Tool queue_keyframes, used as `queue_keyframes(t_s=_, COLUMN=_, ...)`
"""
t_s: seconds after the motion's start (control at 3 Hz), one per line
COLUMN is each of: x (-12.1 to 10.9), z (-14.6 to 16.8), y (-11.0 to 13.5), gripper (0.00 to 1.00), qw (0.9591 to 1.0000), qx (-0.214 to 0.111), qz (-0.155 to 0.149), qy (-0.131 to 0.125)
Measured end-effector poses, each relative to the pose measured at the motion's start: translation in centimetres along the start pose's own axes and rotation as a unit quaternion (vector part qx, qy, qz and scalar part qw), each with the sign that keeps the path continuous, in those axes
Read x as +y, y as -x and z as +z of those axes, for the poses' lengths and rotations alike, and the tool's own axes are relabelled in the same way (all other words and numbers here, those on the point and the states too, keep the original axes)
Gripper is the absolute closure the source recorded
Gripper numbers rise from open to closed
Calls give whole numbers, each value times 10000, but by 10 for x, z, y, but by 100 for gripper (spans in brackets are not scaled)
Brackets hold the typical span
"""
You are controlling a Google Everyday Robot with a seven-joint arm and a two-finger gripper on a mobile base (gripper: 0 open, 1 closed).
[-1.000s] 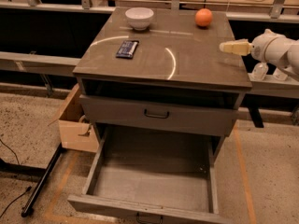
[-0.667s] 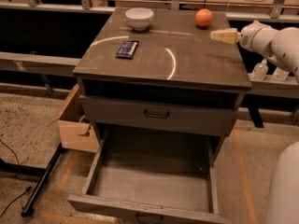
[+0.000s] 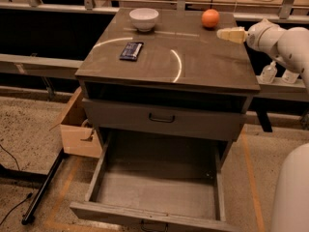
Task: Place orange into middle drawer
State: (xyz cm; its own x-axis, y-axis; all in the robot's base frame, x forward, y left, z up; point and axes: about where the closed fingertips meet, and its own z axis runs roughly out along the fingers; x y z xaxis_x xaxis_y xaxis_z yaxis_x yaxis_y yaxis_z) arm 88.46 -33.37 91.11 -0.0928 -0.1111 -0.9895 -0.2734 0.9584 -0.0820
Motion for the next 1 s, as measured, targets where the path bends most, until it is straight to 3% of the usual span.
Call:
queue_keyframes(t_s=0.67, x=7, z=50, y=14, gripper=0, qw=9985, qx=-235, qz=-101, qy=-487)
queue_keyframes(t_s=1.0, x=6, z=63, y=20, gripper=0, qw=9980, qx=-225, qz=68, qy=-593)
